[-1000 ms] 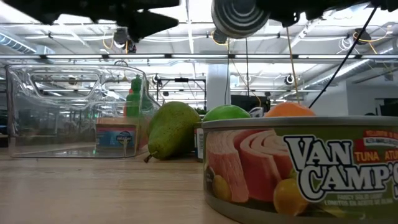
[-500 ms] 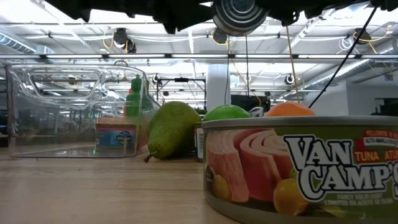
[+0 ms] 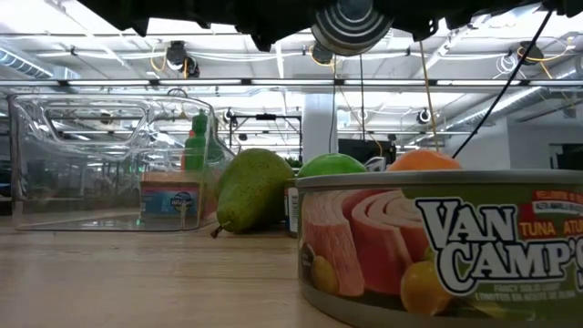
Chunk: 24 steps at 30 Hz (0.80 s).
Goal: Pick & Place Food Item
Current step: Put the green tuna can into the bottom transparent bin
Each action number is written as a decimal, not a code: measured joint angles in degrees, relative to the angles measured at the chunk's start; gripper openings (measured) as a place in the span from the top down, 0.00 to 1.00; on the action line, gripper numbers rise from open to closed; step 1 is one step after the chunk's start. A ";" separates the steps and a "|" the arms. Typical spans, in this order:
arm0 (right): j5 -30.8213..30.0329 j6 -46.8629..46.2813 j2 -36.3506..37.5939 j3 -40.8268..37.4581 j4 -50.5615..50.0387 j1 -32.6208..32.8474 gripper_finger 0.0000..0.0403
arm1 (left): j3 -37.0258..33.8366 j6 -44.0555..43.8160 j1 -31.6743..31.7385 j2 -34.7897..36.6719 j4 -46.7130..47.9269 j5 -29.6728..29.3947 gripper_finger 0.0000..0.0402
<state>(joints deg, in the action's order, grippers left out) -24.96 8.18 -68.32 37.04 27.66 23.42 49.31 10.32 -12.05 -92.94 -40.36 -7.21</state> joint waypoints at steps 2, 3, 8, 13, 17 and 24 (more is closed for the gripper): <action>-0.17 -0.70 -0.01 0.02 0.15 -0.16 0.57 | -0.01 2.56 -0.25 0.65 0.56 -0.22 0.60; -0.32 -1.54 0.00 0.02 0.16 -0.17 0.52 | -0.03 4.17 -0.54 1.08 1.18 -1.05 0.60; -0.30 -3.67 0.01 0.07 -0.02 -0.10 0.28 | -0.02 13.44 -4.39 7.09 12.76 -12.87 0.60; -0.29 -4.50 0.01 0.07 -0.08 -0.07 0.19 | -0.01 9.99 -11.06 14.69 37.06 -31.85 0.60; -0.49 -4.52 0.01 0.07 -0.71 -0.19 0.19 | -0.01 -6.84 -16.92 18.10 57.92 -37.38 0.60; -0.54 -4.50 0.01 0.07 -0.99 -1.73 0.23 | -0.01 -25.74 -21.52 15.95 77.34 -33.10 0.60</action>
<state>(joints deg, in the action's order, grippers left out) -25.50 3.68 -68.31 37.10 26.66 21.69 49.30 -15.42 -33.57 -76.99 36.98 -40.31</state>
